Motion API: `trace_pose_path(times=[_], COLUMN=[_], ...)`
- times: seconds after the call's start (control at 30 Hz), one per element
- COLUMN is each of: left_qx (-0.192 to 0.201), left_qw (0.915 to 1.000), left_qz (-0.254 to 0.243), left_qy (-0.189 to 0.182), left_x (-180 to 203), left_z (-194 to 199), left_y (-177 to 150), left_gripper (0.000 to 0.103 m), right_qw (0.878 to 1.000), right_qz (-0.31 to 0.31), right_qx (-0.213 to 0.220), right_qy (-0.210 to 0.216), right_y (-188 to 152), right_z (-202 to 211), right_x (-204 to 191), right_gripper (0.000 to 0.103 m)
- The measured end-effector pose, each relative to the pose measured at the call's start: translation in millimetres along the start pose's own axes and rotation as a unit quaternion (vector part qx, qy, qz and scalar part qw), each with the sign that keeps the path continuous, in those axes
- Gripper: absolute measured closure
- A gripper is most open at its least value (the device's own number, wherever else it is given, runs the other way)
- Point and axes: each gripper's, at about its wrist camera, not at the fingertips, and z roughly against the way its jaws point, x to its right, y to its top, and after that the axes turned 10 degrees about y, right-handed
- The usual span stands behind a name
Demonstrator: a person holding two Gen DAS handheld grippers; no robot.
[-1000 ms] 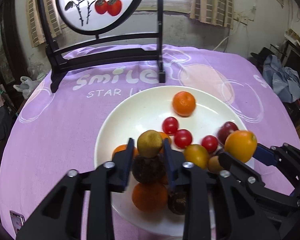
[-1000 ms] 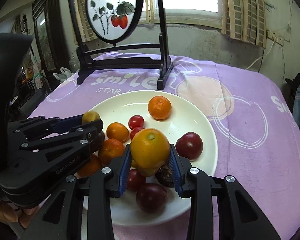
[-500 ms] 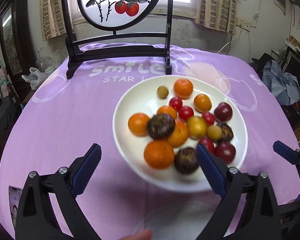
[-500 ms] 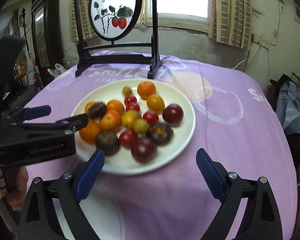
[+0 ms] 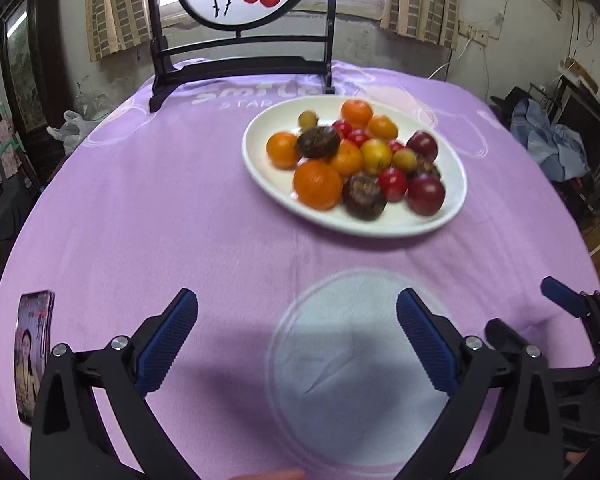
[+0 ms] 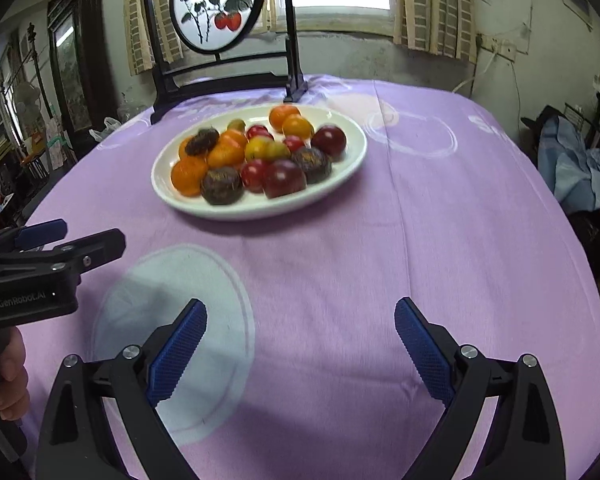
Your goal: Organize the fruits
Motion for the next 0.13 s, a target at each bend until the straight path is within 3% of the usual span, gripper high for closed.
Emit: trace_pose_path(times=[0.13], left_qx=[-0.008], left_qw=[0.9997], left_qz=[-0.015], left_qy=[0.019], left_x=[-1.4], left_z=[-12.0], left_y=[-21.9], left_gripper=[0.005], right_qw=[1.000], right_qz=[0.008], right_qx=[-0.019], right_qy=[-0.005], right_y=[-17.4], right_z=[-3.7], right_x=[-2.4], right_gripper=[0.007])
